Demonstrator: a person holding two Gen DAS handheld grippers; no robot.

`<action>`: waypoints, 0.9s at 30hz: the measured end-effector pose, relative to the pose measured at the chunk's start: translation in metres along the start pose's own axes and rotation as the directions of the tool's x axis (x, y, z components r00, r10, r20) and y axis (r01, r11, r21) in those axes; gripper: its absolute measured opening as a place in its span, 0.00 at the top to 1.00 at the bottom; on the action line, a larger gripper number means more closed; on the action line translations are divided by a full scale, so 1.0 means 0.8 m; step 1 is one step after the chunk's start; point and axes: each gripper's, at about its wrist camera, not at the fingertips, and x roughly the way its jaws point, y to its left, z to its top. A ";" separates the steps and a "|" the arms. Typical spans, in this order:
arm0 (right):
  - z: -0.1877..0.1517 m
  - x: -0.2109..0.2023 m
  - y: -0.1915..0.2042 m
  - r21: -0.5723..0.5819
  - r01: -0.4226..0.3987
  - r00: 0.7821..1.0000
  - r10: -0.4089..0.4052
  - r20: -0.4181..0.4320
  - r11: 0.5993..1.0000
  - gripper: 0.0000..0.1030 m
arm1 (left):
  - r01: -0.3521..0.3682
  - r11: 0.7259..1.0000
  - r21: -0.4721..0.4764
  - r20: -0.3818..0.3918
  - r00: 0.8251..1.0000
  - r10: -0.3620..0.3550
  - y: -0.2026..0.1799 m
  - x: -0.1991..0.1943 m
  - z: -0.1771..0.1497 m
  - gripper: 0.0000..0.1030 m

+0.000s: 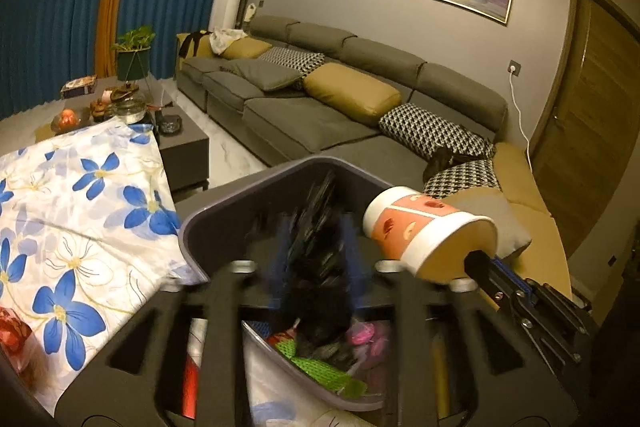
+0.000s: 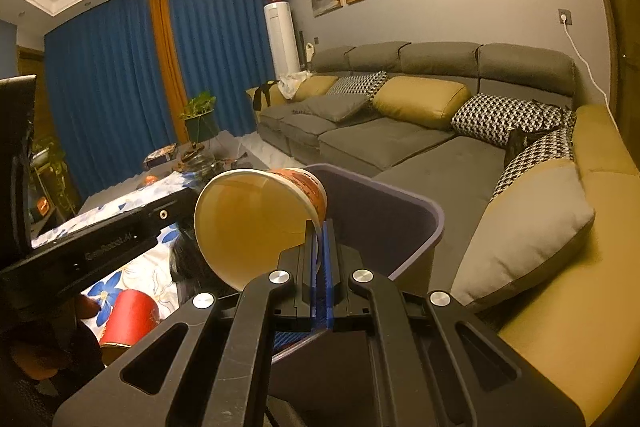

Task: Collect trash
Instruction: 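Open the left tool over the bin while the right tool releases the paper cup, then move both open tools back over the table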

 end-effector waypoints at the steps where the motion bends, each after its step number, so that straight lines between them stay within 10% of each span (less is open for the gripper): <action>1: 0.000 0.002 0.000 -0.001 -0.002 1.000 0.002 -0.004 1.000 0.96 | -0.008 1.000 0.003 0.008 1.000 0.008 0.002 -0.003 -0.001 0.40; 9: -0.008 0.015 0.008 0.000 -0.009 0.999 0.009 -0.034 1.000 0.95 | -0.045 0.998 -0.041 0.047 0.998 0.047 0.020 -0.037 -0.001 0.25; 17: -0.005 0.009 0.015 0.000 -0.004 1.000 0.004 -0.014 1.000 0.69 | -0.142 0.989 -0.047 0.139 0.979 0.147 0.039 -0.113 -0.016 0.17; 27: -0.026 -0.054 0.068 -0.054 -0.094 0.995 0.096 0.038 0.994 0.42 | -0.362 0.928 -0.089 0.230 0.899 0.372 0.094 -0.234 -0.061 0.15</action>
